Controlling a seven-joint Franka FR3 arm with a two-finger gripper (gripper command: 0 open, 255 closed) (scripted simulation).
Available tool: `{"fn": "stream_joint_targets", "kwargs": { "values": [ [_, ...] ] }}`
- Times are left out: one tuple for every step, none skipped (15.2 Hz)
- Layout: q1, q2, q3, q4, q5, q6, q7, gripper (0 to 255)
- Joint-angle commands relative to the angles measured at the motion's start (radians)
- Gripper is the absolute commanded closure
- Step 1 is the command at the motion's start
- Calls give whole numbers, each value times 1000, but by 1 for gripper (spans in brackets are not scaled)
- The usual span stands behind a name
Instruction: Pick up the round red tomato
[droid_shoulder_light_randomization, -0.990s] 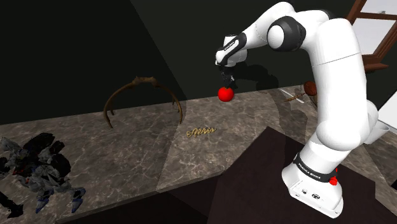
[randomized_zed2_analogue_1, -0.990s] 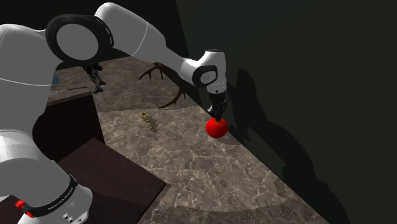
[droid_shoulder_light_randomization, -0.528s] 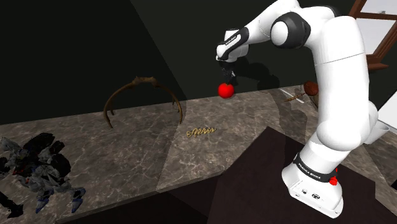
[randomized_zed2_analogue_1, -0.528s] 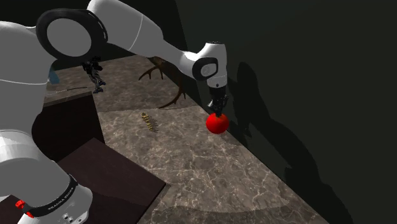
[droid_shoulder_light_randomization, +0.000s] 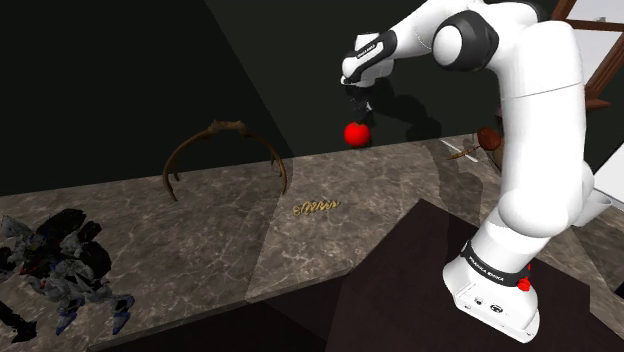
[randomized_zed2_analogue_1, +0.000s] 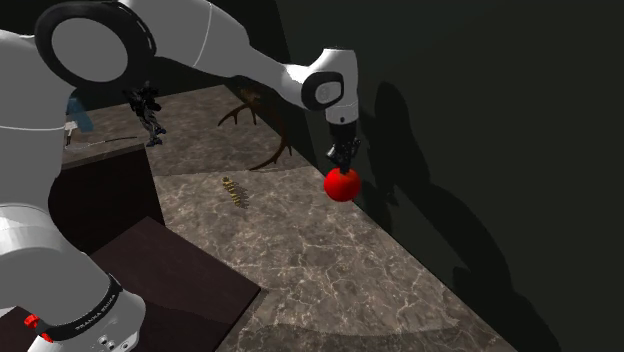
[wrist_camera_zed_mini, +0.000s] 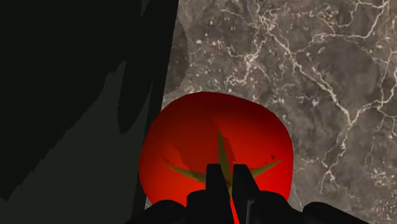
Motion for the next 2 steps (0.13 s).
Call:
{"fn": "stream_joint_targets", "kwargs": {
  "values": [
    [0,-7,-2,9,-2,-15,-1,255],
    [0,-6,-2,9,-2,-15,-1,255]
  ]
}}
